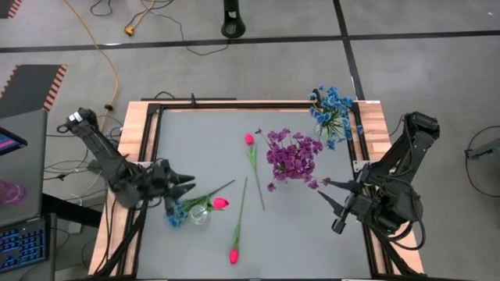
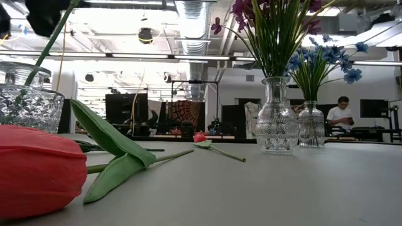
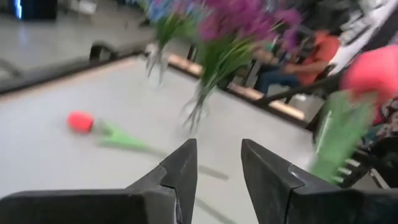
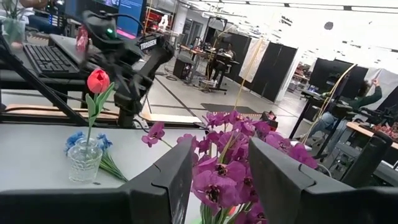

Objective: Sort flowers into vase by color
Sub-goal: Put the blue flowers into the top transparent vase

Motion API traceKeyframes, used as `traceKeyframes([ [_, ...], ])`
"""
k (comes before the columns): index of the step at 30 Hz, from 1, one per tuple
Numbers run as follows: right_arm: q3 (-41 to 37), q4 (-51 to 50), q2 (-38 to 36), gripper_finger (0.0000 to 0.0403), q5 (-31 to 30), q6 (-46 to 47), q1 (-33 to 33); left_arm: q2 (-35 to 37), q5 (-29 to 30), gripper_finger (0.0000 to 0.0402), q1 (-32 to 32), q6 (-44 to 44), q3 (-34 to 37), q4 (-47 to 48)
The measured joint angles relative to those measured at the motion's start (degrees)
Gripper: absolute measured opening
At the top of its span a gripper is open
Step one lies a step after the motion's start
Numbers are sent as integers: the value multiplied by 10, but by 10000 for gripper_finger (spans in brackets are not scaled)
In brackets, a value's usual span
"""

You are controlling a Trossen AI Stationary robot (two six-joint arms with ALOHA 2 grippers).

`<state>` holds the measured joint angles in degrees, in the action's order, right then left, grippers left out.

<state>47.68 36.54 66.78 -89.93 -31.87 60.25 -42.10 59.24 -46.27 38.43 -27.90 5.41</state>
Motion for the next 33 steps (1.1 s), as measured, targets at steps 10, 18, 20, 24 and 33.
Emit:
traceKeyframes([
  [10, 0, -10, 0, 182, 0, 6, 0, 7, -327, 109, 237, 97, 0, 151],
  [18, 0, -10, 0, 182, 1, 5, 0, -37, -455, 109, 340, 70, 0, 161],
  [20, 0, -10, 0, 182, 1, 5, 0, -58, -470, 110, 351, 65, 0, 161],
  [24, 0, -10, 0, 182, 1, 5, 0, -106, -494, 119, 362, 37, 0, 145],
  [33, 0, -16, 0, 182, 1, 4, 0, -209, -540, 190, 376, 27, 0, 102],
])
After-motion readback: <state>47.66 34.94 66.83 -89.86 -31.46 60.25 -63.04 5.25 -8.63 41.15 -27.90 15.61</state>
